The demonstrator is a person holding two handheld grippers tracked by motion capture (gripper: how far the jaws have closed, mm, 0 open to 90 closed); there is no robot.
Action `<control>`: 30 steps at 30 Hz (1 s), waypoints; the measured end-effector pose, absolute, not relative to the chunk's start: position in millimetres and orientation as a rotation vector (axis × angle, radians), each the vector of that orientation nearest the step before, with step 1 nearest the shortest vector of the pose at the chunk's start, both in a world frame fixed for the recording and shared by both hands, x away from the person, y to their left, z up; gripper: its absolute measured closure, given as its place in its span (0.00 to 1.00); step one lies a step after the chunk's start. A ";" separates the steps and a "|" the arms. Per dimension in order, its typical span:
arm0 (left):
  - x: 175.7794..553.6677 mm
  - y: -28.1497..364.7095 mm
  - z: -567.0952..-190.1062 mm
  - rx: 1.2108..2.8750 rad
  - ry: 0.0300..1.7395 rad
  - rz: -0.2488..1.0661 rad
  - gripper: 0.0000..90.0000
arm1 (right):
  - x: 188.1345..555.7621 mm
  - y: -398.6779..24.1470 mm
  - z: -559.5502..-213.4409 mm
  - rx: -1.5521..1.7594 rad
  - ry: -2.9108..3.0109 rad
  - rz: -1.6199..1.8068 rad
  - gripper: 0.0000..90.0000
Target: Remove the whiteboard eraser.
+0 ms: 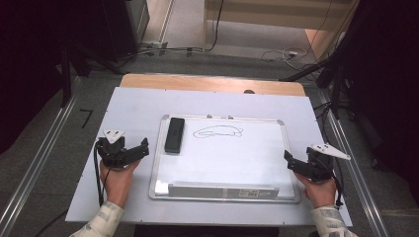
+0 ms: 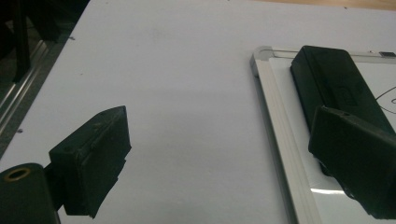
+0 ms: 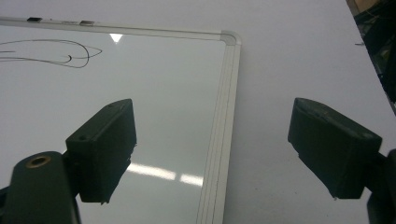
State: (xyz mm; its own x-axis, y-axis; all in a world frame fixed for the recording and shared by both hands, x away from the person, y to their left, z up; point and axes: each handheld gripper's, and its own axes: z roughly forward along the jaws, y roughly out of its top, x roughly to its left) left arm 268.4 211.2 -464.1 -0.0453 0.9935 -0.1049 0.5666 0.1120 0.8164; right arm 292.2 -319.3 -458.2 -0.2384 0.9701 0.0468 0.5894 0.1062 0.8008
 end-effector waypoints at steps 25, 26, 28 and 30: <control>319.1 160.1 -466.6 1.636 1.631 0.690 0.08 | 292.9 -318.4 -459.4 1.523 1.896 0.983 0.15; 321.9 156.7 -467.3 1.633 1.623 0.704 0.08 | 292.9 -318.4 -459.4 1.523 1.896 0.983 0.15; 327.1 152.1 -467.5 1.641 1.612 0.709 0.08 | 292.5 -318.4 -459.7 1.523 1.898 0.983 0.15; 333.6 147.4 -469.0 1.650 1.606 0.693 0.08 | 292.3 -318.5 -459.8 1.525 1.899 0.982 0.15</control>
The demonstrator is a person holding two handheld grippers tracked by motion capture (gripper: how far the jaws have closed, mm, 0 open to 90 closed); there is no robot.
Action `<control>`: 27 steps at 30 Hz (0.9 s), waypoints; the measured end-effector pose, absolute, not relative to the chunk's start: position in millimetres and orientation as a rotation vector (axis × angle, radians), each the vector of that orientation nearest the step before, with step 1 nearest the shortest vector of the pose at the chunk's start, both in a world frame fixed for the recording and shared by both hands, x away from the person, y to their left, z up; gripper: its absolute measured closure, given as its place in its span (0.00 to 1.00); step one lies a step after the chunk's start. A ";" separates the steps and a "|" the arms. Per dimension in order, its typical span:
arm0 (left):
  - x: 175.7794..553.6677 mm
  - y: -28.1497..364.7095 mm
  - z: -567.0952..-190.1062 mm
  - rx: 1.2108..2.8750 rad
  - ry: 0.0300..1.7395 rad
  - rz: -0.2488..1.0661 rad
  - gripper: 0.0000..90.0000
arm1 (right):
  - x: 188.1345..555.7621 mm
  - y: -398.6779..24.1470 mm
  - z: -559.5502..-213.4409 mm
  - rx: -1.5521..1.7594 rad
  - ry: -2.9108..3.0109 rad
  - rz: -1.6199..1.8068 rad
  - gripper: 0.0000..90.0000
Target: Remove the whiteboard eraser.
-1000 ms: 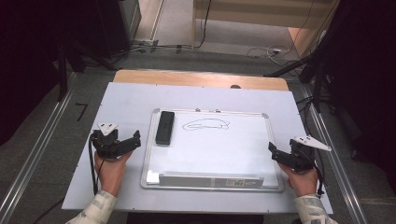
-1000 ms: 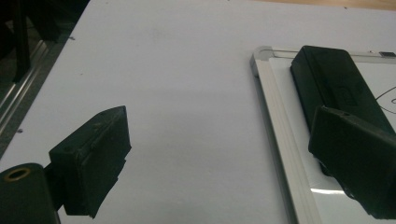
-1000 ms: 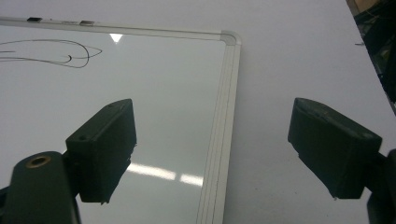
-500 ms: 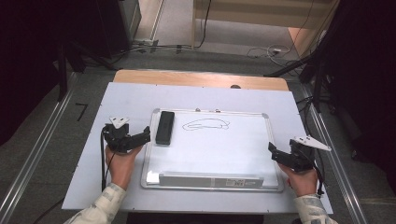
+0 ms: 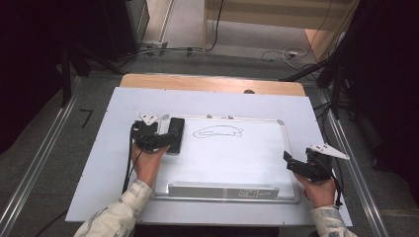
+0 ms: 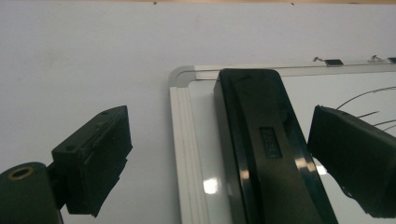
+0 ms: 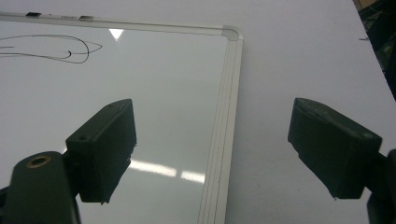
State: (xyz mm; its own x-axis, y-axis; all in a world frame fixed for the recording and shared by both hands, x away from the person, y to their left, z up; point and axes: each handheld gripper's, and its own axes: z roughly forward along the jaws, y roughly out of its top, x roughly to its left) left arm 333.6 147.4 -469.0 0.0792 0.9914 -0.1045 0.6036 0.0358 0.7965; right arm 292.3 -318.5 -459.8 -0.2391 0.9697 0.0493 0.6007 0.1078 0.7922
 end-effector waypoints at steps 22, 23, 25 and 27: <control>370.4 119.7 -484.6 1.714 1.590 0.648 0.19 | 292.9 -318.3 -461.1 1.522 1.914 0.976 0.16; 370.4 119.7 -484.6 1.714 1.590 0.648 0.20 | 293.0 -318.4 -461.2 1.521 1.914 0.976 0.16; 372.2 117.9 -486.3 1.728 1.593 0.640 0.22 | 293.1 -318.5 -461.2 1.522 1.915 0.976 0.16; 373.4 116.8 -487.4 1.736 1.590 0.638 0.24 | 293.2 -318.4 -461.4 1.520 1.916 0.976 0.15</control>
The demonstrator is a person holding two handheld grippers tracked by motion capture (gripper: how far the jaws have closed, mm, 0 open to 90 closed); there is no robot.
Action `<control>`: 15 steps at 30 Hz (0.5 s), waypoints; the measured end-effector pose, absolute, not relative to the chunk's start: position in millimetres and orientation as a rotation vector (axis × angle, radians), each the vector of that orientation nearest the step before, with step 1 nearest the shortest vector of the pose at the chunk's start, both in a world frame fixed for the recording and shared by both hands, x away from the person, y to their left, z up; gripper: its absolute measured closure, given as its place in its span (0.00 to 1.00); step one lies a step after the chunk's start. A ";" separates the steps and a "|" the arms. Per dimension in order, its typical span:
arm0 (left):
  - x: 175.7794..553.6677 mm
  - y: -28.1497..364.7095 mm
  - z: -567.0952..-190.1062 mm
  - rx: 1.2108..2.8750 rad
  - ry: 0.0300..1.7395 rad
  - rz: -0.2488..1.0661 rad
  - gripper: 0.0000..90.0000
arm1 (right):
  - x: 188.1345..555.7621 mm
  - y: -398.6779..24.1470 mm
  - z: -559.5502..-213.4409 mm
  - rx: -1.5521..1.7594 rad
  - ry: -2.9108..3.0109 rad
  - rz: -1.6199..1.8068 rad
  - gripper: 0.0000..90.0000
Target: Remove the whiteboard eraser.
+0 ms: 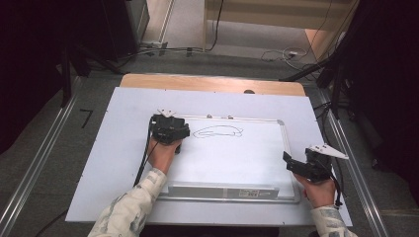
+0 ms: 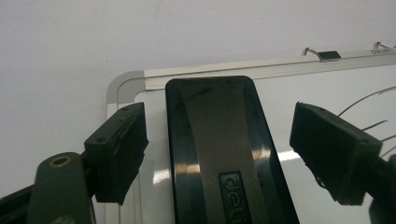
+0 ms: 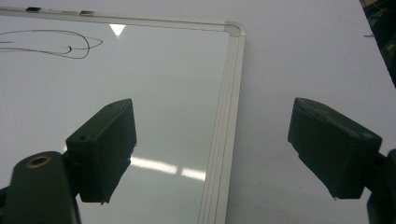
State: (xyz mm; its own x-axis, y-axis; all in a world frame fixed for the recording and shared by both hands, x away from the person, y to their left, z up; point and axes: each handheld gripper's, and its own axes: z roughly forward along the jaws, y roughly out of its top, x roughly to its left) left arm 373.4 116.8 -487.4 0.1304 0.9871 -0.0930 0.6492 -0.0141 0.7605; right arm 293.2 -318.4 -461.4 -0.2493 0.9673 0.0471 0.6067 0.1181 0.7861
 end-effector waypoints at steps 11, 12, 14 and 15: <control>375.6 113.4 -492.7 1.762 1.610 0.641 0.37 | 293.4 -318.2 -462.0 1.525 1.926 0.971 0.16; 375.7 113.5 -492.8 1.764 1.612 0.640 0.38 | 293.5 -318.2 -462.1 1.525 1.927 0.969 0.16; 376.0 112.2 -493.5 1.770 1.619 0.644 0.38 | 293.4 -318.0 -462.0 1.526 1.926 0.969 0.16; 376.2 111.8 -493.6 1.771 1.621 0.644 0.38 | 293.4 -317.9 -462.0 1.525 1.926 0.969 0.16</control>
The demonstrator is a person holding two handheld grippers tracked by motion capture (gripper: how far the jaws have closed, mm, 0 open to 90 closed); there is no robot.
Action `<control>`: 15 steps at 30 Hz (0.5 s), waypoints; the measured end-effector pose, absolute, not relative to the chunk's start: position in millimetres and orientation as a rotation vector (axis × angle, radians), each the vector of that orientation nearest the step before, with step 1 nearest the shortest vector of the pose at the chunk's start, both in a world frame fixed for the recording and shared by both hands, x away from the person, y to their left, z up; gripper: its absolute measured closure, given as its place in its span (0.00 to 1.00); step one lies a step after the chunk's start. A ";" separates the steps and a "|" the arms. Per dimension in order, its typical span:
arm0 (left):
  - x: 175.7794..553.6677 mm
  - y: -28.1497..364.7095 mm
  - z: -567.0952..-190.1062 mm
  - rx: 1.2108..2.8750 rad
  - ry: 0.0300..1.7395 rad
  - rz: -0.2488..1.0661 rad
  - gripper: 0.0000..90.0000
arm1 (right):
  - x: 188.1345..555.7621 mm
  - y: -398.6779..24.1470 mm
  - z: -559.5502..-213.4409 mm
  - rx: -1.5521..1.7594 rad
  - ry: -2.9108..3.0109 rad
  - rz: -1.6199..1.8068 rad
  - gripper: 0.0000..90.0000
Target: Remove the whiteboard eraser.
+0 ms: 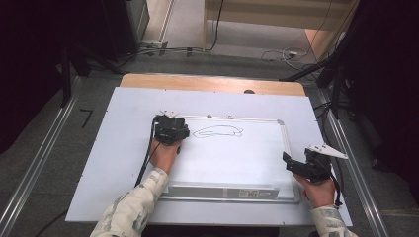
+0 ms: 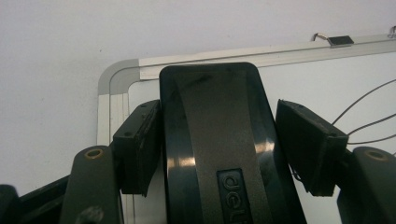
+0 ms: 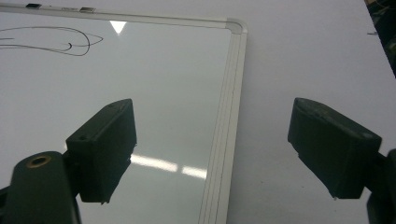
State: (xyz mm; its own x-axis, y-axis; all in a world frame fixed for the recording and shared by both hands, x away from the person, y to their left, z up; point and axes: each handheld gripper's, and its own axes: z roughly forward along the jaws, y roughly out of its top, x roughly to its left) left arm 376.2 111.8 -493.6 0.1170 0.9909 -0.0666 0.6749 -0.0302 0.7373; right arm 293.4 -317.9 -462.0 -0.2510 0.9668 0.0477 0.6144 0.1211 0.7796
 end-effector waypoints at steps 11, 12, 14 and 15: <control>376.9 111.3 -493.3 1.764 1.626 0.649 0.43 | 293.3 -318.1 -461.9 1.526 1.924 0.967 0.16; 376.9 111.3 -493.3 1.764 1.626 0.649 0.43 | 293.3 -318.2 -461.9 1.527 1.924 0.967 0.16; 376.6 110.8 -493.1 1.766 1.620 0.658 0.43 | 293.4 -318.5 -461.8 1.527 1.923 0.969 0.16; 376.5 110.7 -493.0 1.767 1.619 0.661 0.43 | 293.4 -318.5 -461.8 1.527 1.923 0.969 0.16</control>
State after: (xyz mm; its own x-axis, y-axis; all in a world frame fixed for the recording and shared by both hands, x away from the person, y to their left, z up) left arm 376.5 110.7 -493.0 0.1128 0.9919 -0.0585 0.6679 -0.0321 0.7436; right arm 293.4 -318.5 -461.8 -0.2486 0.9674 0.0481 0.6144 0.1191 0.7800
